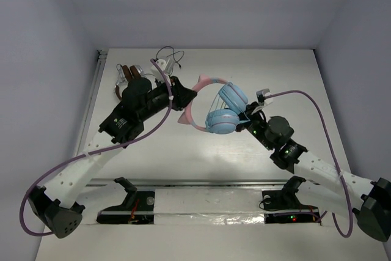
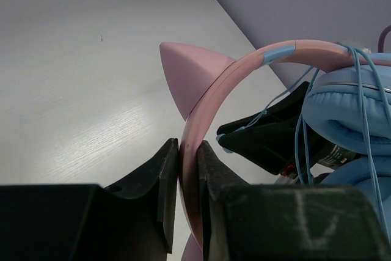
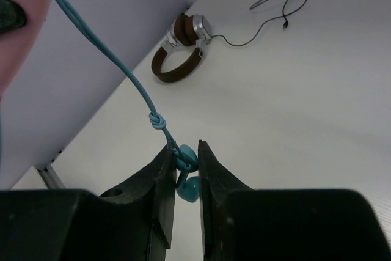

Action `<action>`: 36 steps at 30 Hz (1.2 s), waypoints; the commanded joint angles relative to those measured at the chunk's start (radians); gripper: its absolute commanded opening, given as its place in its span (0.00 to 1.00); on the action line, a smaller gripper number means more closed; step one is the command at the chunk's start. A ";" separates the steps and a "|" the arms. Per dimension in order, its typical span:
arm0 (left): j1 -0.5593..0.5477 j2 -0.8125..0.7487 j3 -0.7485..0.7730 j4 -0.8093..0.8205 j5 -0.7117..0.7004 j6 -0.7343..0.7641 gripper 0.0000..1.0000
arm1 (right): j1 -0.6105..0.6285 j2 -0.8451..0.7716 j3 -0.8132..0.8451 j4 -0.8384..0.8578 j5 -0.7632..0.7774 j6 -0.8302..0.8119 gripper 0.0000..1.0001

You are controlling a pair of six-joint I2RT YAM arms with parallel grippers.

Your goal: Wrap the headphones

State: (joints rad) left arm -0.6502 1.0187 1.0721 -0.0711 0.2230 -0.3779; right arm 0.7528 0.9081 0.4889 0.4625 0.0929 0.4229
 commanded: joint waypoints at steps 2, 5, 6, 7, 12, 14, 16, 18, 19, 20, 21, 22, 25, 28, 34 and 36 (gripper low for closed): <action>0.003 -0.008 0.074 0.137 -0.002 -0.072 0.00 | -0.006 -0.032 -0.022 0.102 -0.001 0.033 0.12; 0.003 -0.002 0.040 0.183 -0.037 -0.117 0.00 | -0.006 -0.025 -0.039 0.120 -0.042 0.117 0.06; 0.003 0.000 0.028 0.207 -0.060 -0.156 0.00 | -0.006 -0.015 -0.042 0.133 -0.082 0.143 0.05; 0.003 0.004 0.013 0.233 -0.074 -0.176 0.00 | -0.006 -0.005 -0.044 0.139 -0.116 0.202 0.03; 0.003 0.064 -0.064 0.436 -0.212 -0.285 0.00 | -0.006 0.029 -0.091 0.208 -0.199 0.379 0.00; 0.003 0.124 -0.058 0.491 -0.260 -0.318 0.00 | -0.006 0.014 -0.110 0.206 -0.197 0.442 0.01; 0.003 0.164 -0.052 0.533 -0.290 -0.348 0.00 | -0.006 0.006 -0.136 0.228 -0.187 0.515 0.01; 0.003 0.211 -0.055 0.600 -0.319 -0.380 0.00 | -0.006 0.018 -0.153 0.298 -0.217 0.545 0.01; 0.003 0.227 -0.057 0.620 -0.326 -0.381 0.00 | -0.006 0.026 -0.157 0.318 -0.231 0.566 0.01; 0.003 0.259 -0.052 0.629 -0.330 -0.383 0.00 | -0.006 0.047 -0.156 0.332 -0.249 0.570 0.01; 0.003 0.274 -0.040 0.631 -0.347 -0.372 0.00 | -0.006 0.052 -0.151 0.337 -0.271 0.571 0.02; 0.003 0.287 -0.037 0.637 -0.347 -0.371 0.00 | -0.006 0.060 -0.145 0.356 -0.313 0.570 0.02; 0.003 0.322 -0.040 0.660 -0.344 -0.375 0.00 | -0.006 0.078 -0.125 0.383 -0.393 0.562 0.03; 0.003 0.345 -0.044 0.669 -0.350 -0.365 0.00 | -0.006 0.087 -0.102 0.386 -0.467 0.533 0.03; 0.040 0.307 -0.133 0.689 -0.372 -0.355 0.00 | -0.006 0.037 -0.102 0.285 -0.383 0.504 0.00; 0.107 0.276 -0.162 0.685 -0.355 -0.369 0.00 | -0.006 0.022 -0.122 0.284 -0.378 0.514 0.00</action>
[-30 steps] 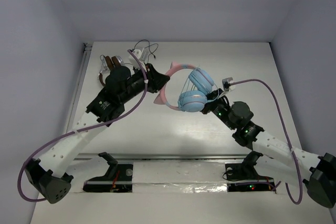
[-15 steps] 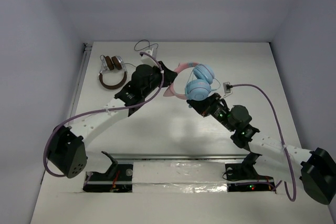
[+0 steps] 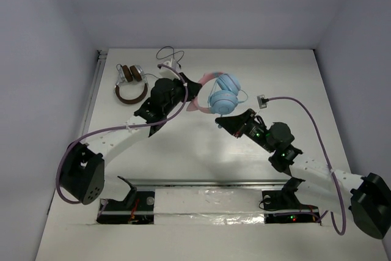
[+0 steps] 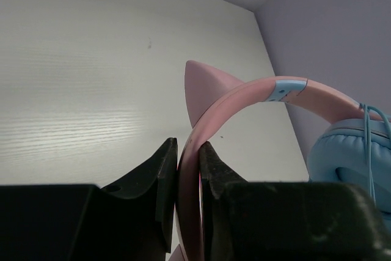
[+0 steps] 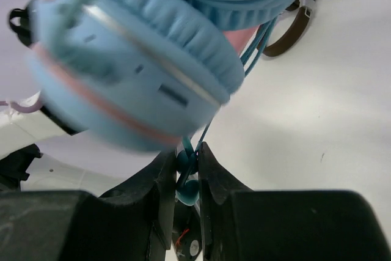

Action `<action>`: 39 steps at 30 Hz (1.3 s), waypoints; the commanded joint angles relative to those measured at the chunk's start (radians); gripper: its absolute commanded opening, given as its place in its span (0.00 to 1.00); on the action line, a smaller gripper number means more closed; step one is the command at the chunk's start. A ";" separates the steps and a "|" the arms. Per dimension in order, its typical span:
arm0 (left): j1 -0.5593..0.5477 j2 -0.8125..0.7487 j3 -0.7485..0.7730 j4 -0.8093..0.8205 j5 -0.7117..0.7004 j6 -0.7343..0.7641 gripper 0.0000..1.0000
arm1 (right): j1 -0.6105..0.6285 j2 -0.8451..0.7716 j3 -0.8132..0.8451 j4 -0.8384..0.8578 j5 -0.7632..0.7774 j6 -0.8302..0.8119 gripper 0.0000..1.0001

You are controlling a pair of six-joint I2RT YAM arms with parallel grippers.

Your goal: Wrap the headphones

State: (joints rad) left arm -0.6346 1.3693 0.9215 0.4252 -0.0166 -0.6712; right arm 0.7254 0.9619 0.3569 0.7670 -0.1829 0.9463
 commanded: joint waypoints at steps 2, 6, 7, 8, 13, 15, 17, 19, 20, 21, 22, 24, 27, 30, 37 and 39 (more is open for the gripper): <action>0.119 -0.097 -0.019 0.181 -0.123 -0.070 0.00 | 0.022 -0.048 -0.015 -0.034 -0.095 0.002 0.00; 0.119 -0.104 -0.024 0.191 -0.183 -0.045 0.00 | 0.022 -0.028 -0.036 -0.037 -0.118 0.022 0.00; 0.119 -0.098 -0.018 0.195 -0.186 -0.051 0.00 | 0.022 -0.016 -0.041 -0.014 -0.128 0.028 0.00; 0.119 -0.087 -0.013 0.201 -0.184 -0.056 0.00 | 0.022 0.009 -0.042 -0.008 -0.135 0.040 0.00; 0.119 -0.059 0.005 0.227 -0.181 -0.102 0.00 | 0.043 0.052 -0.015 -0.006 -0.133 0.036 0.02; 0.119 -0.046 -0.010 0.254 -0.151 -0.125 0.00 | 0.066 0.067 -0.007 -0.009 -0.106 0.023 0.02; 0.102 -0.036 -0.027 0.280 -0.146 -0.146 0.00 | 0.066 0.099 0.013 -0.009 -0.066 0.019 0.04; 0.093 -0.032 -0.033 0.291 -0.152 -0.143 0.00 | 0.066 0.124 0.022 0.014 -0.055 0.044 0.06; 0.078 -0.029 -0.038 0.300 -0.154 -0.145 0.00 | 0.066 0.136 0.022 0.038 -0.055 0.060 0.07; 0.066 -0.030 -0.049 0.306 -0.164 -0.146 0.00 | 0.066 0.146 0.022 0.064 -0.059 0.072 0.09; 0.065 -0.032 -0.055 0.310 -0.169 -0.146 0.00 | 0.066 0.156 0.025 0.105 -0.072 0.083 0.10; 0.056 -0.039 -0.081 0.328 -0.174 -0.148 0.00 | 0.066 0.172 0.017 0.158 -0.081 0.127 0.11; 0.056 -0.053 -0.113 0.333 -0.164 -0.146 0.00 | 0.066 0.175 0.002 0.233 -0.089 0.161 0.14; 0.047 -0.075 -0.162 0.311 -0.186 -0.131 0.00 | 0.075 0.155 -0.010 0.148 -0.049 0.137 0.20; 0.006 -0.121 -0.303 0.310 -0.232 -0.123 0.00 | 0.075 0.181 -0.117 0.149 -0.076 0.158 0.29; -0.028 -0.119 -0.334 0.297 -0.250 -0.123 0.00 | 0.075 0.189 -0.125 0.100 -0.064 0.138 0.30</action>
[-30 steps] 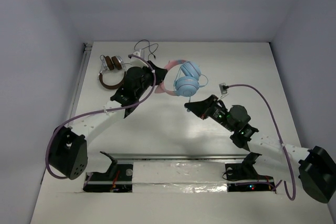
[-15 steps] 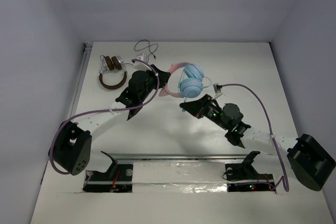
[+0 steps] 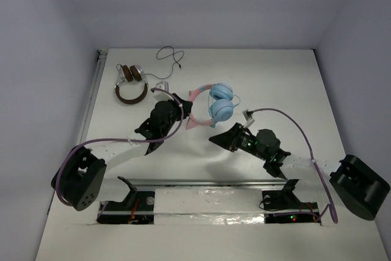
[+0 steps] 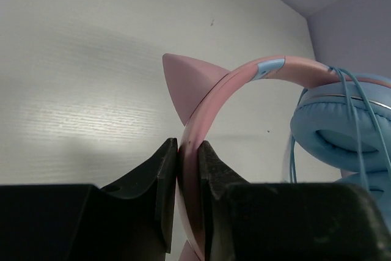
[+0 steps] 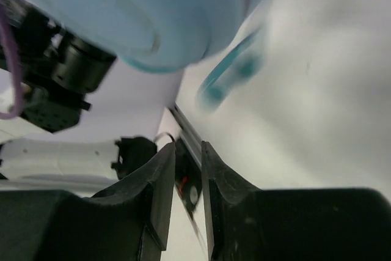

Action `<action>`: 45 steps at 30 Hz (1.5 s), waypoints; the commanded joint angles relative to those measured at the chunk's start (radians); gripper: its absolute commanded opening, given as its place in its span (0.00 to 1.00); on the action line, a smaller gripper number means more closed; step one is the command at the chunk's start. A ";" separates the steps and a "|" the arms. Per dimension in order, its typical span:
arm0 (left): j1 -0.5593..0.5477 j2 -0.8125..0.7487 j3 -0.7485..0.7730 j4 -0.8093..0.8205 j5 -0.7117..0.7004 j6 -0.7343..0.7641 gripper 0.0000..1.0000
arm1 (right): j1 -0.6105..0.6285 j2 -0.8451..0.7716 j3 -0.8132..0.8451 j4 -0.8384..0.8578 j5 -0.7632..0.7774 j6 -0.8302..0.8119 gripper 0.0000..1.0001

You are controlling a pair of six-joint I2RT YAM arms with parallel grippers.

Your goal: Wrap the headphones

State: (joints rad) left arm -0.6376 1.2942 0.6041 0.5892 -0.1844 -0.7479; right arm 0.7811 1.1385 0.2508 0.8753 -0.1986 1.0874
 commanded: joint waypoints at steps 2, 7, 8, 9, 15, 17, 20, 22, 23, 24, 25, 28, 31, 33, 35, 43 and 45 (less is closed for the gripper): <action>-0.025 -0.030 -0.035 0.123 -0.087 -0.059 0.00 | 0.020 0.014 -0.042 -0.084 -0.018 -0.018 0.30; -0.034 0.058 -0.056 0.149 -0.096 -0.050 0.00 | 0.020 0.015 -0.108 -0.121 0.031 -0.014 0.31; -0.034 0.077 -0.049 0.149 -0.099 -0.045 0.00 | 0.020 0.010 -0.108 -0.122 0.036 -0.009 0.31; -0.034 0.094 -0.040 0.158 -0.095 -0.042 0.00 | 0.020 0.003 -0.129 -0.122 0.037 -0.004 0.34; -0.043 0.146 -0.023 0.185 -0.104 0.010 0.00 | 0.020 -0.216 -0.166 -0.252 0.100 -0.044 0.46; -0.053 0.125 -0.020 0.175 -0.119 0.034 0.00 | 0.020 -0.316 -0.144 -0.405 0.157 -0.087 0.47; -0.088 0.070 -0.010 0.140 -0.144 0.077 0.00 | 0.020 -0.534 -0.079 -0.634 0.249 -0.154 0.47; -0.117 0.038 0.009 0.092 -0.182 0.110 0.00 | 0.020 -0.641 -0.038 -0.785 0.289 -0.191 0.47; -0.132 0.001 0.016 0.074 -0.196 0.126 0.00 | 0.020 -0.740 0.006 -0.833 0.330 -0.225 0.47; -0.163 -0.016 0.026 0.045 -0.226 0.154 0.00 | 0.020 -0.785 0.028 -0.923 0.353 -0.240 0.47; -0.180 -0.036 0.032 0.031 -0.245 0.166 0.00 | 0.020 -0.822 0.053 -0.959 0.372 -0.256 0.47; -0.253 -0.099 0.069 -0.040 -0.309 0.217 0.00 | 0.020 -0.908 0.148 -1.071 0.445 -0.306 0.47; -0.341 -0.142 0.109 -0.110 -0.375 0.263 0.00 | 0.020 -0.919 0.223 -1.119 0.491 -0.348 0.46; -0.384 -0.159 0.135 -0.161 -0.424 0.277 0.00 | 0.020 -0.910 0.266 -1.124 0.513 -0.379 0.46; -0.428 -0.173 0.146 -0.192 -0.437 0.274 0.00 | 0.020 -0.910 0.291 -1.119 0.534 -0.403 0.46; -0.453 -0.116 0.149 -0.244 -0.449 0.223 0.00 | 0.020 -0.809 0.346 -1.055 0.538 -0.449 0.46; -0.453 -0.075 0.148 -0.217 -0.446 0.219 0.00 | 0.020 -0.795 0.337 -1.043 0.528 -0.451 0.46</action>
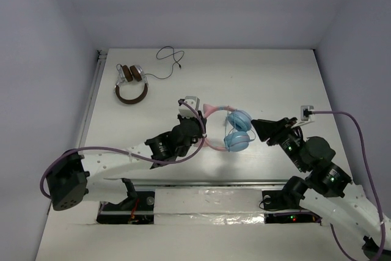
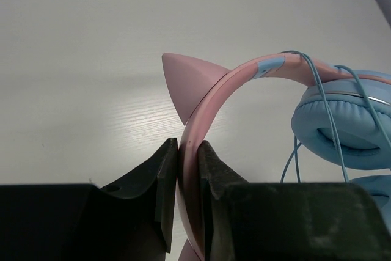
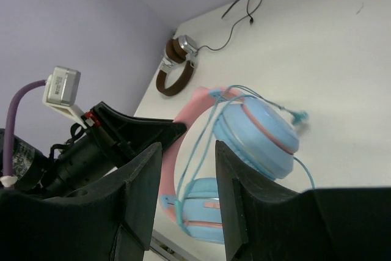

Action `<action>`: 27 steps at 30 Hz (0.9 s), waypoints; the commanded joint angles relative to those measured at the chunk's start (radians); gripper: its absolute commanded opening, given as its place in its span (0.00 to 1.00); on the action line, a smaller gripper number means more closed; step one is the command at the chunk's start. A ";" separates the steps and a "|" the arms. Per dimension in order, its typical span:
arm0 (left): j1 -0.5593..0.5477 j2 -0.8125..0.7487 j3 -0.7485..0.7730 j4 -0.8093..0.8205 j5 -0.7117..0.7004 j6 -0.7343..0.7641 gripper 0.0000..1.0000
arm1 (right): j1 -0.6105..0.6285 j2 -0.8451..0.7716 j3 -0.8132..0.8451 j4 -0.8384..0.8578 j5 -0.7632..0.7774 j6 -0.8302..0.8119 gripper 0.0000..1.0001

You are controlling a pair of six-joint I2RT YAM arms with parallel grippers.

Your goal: Wrap the headphones

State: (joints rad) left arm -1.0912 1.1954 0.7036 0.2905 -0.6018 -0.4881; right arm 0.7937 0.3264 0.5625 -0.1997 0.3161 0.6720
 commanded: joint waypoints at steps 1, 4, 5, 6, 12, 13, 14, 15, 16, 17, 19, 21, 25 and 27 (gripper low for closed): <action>0.001 0.038 0.043 0.093 -0.024 -0.040 0.00 | 0.007 0.020 0.022 0.043 0.012 -0.035 0.46; 0.001 0.082 0.024 0.147 -0.024 -0.035 0.00 | 0.007 0.023 0.013 0.048 0.003 -0.035 0.46; 0.001 0.096 0.020 0.157 -0.024 -0.035 0.00 | 0.007 0.028 0.013 0.046 0.000 -0.037 0.46; 0.011 0.102 0.019 0.176 -0.015 -0.033 0.00 | 0.007 0.036 0.011 0.046 -0.003 -0.037 0.46; 0.020 0.110 0.020 0.202 -0.009 -0.006 0.00 | 0.007 0.053 0.002 0.060 -0.011 -0.041 0.46; 0.036 0.112 0.022 0.203 -0.003 -0.006 0.00 | 0.007 0.059 -0.003 0.068 -0.011 -0.043 0.46; 0.054 0.116 0.020 0.205 0.002 -0.006 0.00 | 0.007 0.063 -0.004 0.074 -0.014 -0.045 0.46; 0.065 0.121 0.019 0.216 0.007 -0.006 0.00 | 0.007 0.069 -0.006 0.080 -0.015 -0.046 0.46; 0.077 0.127 0.011 0.225 0.014 -0.006 0.00 | 0.007 0.086 -0.009 0.091 -0.017 -0.048 0.46; 0.089 0.142 0.007 0.239 0.013 -0.001 0.00 | 0.007 0.095 -0.012 0.098 -0.020 -0.048 0.46; 0.152 0.167 0.002 0.271 0.040 -0.004 0.00 | 0.007 0.117 -0.016 0.120 -0.026 -0.048 0.46; 0.216 0.205 0.005 0.304 0.062 -0.010 0.00 | 0.007 0.146 -0.021 0.134 -0.034 -0.054 0.46; 0.275 0.294 0.042 0.334 0.105 -0.001 0.00 | 0.007 0.194 -0.023 0.167 -0.041 -0.060 0.46; 0.287 0.340 0.054 0.351 0.105 0.000 0.00 | 0.007 0.223 -0.023 0.177 -0.049 -0.061 0.46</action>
State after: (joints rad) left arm -0.8085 1.5181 0.7021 0.5056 -0.5323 -0.4721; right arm 0.7937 0.5266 0.5396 -0.1059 0.2821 0.6338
